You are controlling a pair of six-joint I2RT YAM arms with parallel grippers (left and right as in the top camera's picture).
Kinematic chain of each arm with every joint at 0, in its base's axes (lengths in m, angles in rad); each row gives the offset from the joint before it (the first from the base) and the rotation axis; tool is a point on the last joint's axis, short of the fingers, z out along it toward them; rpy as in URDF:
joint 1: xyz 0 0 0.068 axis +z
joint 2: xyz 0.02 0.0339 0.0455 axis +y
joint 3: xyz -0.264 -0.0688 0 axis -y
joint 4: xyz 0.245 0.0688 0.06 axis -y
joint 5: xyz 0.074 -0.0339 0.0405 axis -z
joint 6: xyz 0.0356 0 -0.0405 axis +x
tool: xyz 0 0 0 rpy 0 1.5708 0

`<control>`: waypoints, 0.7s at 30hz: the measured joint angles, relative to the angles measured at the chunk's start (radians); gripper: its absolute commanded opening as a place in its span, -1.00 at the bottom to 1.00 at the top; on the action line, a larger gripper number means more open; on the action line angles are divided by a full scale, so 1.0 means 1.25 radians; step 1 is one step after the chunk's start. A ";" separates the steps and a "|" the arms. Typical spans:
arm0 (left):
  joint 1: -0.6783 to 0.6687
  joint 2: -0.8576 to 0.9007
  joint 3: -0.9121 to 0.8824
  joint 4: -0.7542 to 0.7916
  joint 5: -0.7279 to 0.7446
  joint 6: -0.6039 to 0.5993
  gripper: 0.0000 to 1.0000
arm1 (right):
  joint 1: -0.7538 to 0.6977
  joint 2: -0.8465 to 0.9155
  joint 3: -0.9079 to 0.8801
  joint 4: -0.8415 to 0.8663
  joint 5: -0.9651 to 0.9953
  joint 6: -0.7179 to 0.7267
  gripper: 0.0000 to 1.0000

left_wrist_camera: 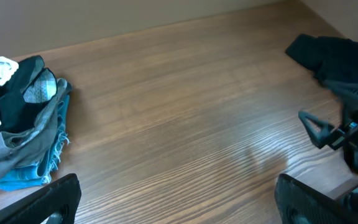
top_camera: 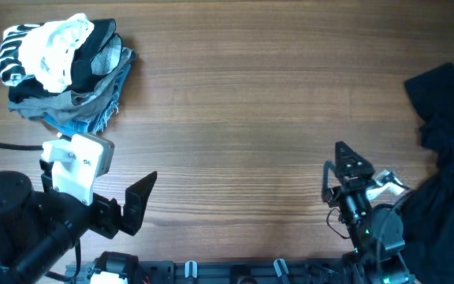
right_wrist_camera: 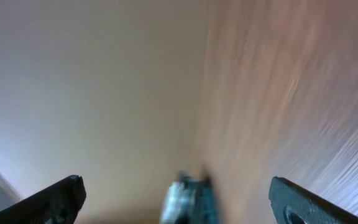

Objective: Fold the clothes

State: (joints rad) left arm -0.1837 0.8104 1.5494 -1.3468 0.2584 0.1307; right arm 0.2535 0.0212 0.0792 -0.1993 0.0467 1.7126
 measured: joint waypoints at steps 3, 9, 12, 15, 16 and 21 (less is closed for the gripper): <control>0.000 0.000 0.000 0.000 0.000 0.000 1.00 | 0.000 0.000 0.000 0.001 0.000 0.185 0.99; 0.000 0.000 0.000 -0.085 -0.007 0.002 1.00 | 0.000 0.000 0.000 0.004 0.000 0.261 0.99; 0.009 -0.013 -0.012 -0.057 -0.022 0.006 1.00 | 0.000 0.000 0.000 0.004 0.000 0.267 1.00; 0.081 -0.090 -0.130 0.186 -0.030 0.006 1.00 | 0.000 0.000 0.000 0.005 0.000 0.269 0.99; 0.102 -0.137 -0.214 0.270 -0.033 0.006 1.00 | 0.000 0.000 0.000 0.004 0.000 0.269 0.99; 0.155 -0.406 -0.685 0.560 -0.029 -0.040 1.00 | 0.000 -0.001 0.000 0.005 0.002 0.272 0.99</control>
State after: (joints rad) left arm 0.0105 0.3027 0.6930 -0.6468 0.2226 0.0811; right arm 0.2535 0.0204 0.0792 -0.1936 0.0498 2.0525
